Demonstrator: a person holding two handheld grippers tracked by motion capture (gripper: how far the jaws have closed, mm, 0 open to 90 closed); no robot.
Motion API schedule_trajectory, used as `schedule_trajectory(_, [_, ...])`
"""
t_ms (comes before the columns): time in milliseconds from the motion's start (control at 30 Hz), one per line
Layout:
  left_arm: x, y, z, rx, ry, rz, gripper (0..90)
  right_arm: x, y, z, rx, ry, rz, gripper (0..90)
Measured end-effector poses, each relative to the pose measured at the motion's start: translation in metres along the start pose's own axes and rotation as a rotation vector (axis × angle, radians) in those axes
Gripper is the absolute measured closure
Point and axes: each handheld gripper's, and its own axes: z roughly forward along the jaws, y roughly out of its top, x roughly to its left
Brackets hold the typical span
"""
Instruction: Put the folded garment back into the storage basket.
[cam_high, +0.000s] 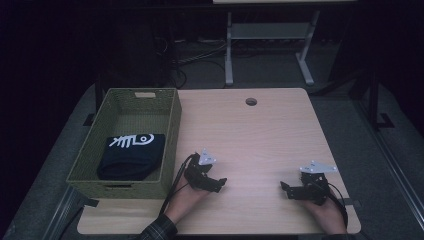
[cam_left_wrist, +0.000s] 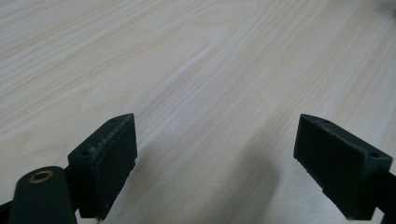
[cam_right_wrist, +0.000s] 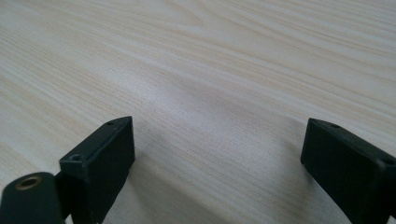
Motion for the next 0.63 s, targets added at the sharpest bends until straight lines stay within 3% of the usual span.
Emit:
schedule_trajectory(233, [-0.0025,-0.0074,0.0041,-0.028,0.038,0.040,12.8,0.0000,0.0000,0.0000,0.000,0.000,0.000,9.5])
schedule_trajectory(633, [-0.0025,-0.0077,0.0039,-0.028,0.038,0.043,12.7,0.0000,0.0000,0.0000,0.000,0.000,0.000,9.5])
